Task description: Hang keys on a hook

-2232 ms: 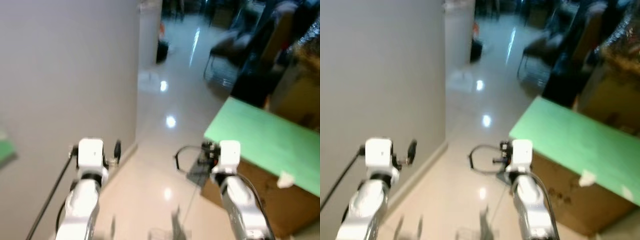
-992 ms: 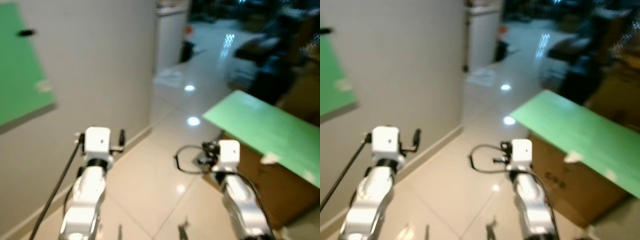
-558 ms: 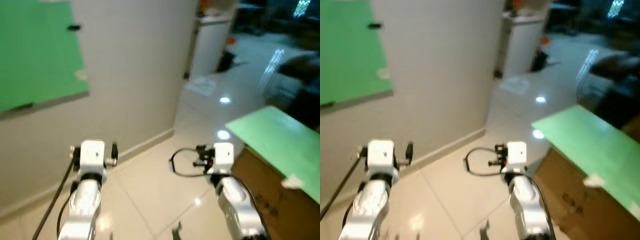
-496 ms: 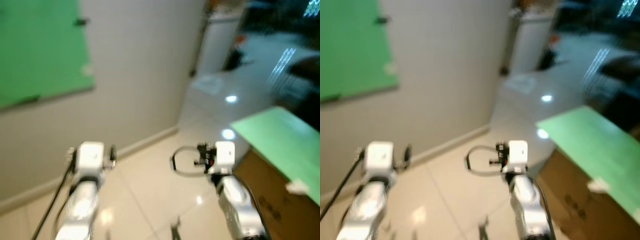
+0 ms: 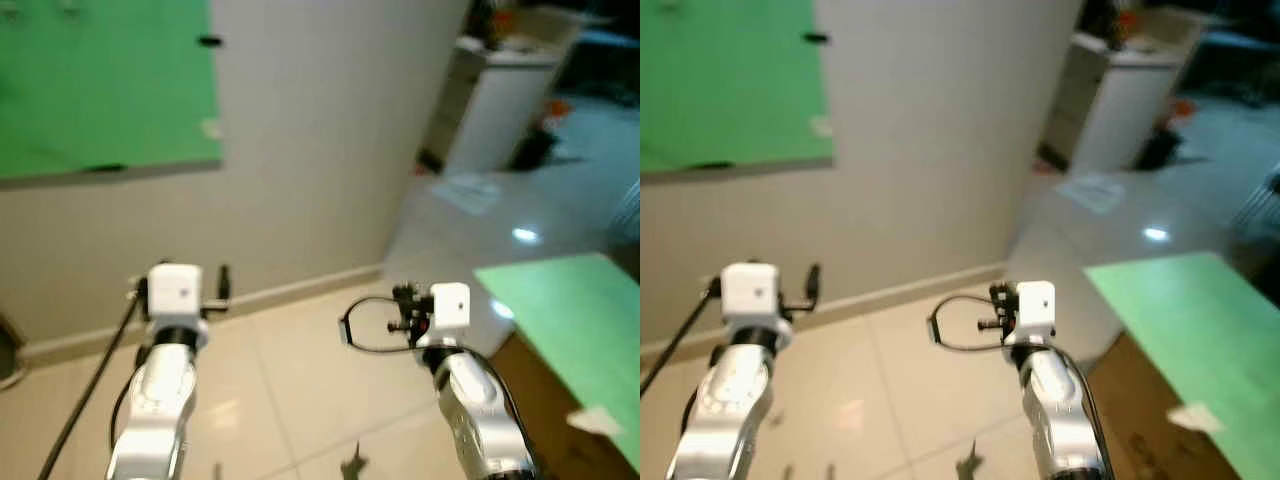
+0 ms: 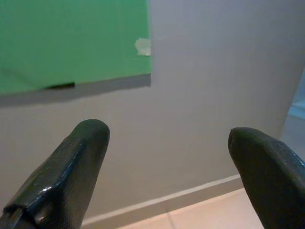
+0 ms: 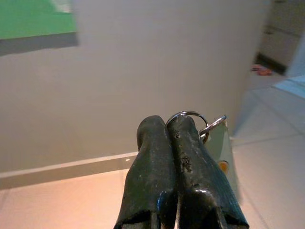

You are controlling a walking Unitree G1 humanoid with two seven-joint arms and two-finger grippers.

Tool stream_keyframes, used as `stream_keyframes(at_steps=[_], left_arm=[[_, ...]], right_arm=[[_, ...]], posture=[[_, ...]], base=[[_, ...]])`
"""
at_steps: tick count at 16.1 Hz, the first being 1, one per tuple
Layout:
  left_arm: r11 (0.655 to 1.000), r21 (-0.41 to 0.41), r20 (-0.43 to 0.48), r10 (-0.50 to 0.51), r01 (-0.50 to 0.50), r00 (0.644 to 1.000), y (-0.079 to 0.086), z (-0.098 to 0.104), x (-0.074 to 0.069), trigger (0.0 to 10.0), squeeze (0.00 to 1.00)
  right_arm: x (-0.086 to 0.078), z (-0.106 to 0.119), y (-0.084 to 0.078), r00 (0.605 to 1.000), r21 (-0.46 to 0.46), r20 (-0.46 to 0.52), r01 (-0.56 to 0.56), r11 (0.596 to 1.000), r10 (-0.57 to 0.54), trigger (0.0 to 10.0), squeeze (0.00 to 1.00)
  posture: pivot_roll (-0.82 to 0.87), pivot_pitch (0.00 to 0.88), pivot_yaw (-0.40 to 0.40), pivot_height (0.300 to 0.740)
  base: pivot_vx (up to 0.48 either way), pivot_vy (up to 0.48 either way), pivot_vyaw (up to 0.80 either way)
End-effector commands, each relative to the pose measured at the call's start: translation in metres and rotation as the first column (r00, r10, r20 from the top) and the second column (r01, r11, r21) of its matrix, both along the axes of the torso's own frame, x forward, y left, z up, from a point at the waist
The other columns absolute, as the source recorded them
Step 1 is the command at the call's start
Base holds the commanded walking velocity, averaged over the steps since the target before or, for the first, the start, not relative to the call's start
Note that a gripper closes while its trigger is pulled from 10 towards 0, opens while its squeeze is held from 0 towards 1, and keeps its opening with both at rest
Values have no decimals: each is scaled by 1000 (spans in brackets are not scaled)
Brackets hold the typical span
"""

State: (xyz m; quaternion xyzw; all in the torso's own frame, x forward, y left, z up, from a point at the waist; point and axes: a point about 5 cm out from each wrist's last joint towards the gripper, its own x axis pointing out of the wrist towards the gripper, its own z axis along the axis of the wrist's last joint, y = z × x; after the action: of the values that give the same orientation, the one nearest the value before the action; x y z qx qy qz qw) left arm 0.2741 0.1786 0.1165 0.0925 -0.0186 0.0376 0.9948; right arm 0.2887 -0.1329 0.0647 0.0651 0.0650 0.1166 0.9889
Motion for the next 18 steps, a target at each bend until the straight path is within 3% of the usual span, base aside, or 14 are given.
stream_keyframes(at_steps=[1, 2, 3, 5, 6, 9, 10, 11, 18], left_arm=[[998, 67, -12, -12, 12, 1000, -3, 0, -2, 10000, 0], [998, 66, -12, 5, -4, 1000, 0, -1, -4, 10000, 0], [1000, 13, -1, -18, 18, 1000, -1, 0, -6, 10000, 0], [994, -102, -34, 42, -45, 999, 6, -5, -7, 10000, 0], [991, -121, -42, 59, -63, 997, 9, -7, -7, 10000, 0], [990, -103, -54, 94, -99, 994, 13, -8, -1, 10000, 0], [990, -102, -53, 94, -99, 994, 13, -6, 1, 10000, 0], [990, -104, -53, 93, -98, 994, 13, -6, 1, 10000, 0], [997, -61, 7, 38, -38, 999, 13, 10, 14, 10000, 0]], right_arm=[[-2, 0, 0, 1000, 13, 15, -20, 1000, 20, 10000, 94], [-5, -3, 1, 999, 14, 11, -31, 999, 31, 10000, 102], [-7, -4, 1, 999, 13, 7, -33, 999, 33, 10000, 114], [-11, -10, 3, 999, 10, -10, -50, 999, 50, 10000, 133], [-10, -10, 4, 998, 10, -8, -61, 998, 61, 10000, 161], [-1, -4, 7, 999, 15, 5, -50, 999, 50, 10000, 161], [4, -3, 7, 1000, -5, -4, -29, 1000, 29, 10000, 67], [6, -3, 6, 1000, -16, -7, -17, 1000, 17, 10000, 35], [11, 8, 5, 999, -5, 48, 0, 1000, 0, 10000, 153]], posture=[[55, 0, -96, 740], [60, 0, -95, 740], [61, 0, -95, 740], [66, 0, -101, 740], [68, 0, -108, 740], [72, 0, -110, 740], [70, 0, -107, 740], [70, 0, -104, 740], [42, 0, -94, 740]], base=[[0, 0, 606], [0, 0, 613], [0, 0, 606], [480, 0, 606], [480, 0, 606], [480, 0, 592], [480, 0, 0], [480, 0, 0], [480, 0, 681]])
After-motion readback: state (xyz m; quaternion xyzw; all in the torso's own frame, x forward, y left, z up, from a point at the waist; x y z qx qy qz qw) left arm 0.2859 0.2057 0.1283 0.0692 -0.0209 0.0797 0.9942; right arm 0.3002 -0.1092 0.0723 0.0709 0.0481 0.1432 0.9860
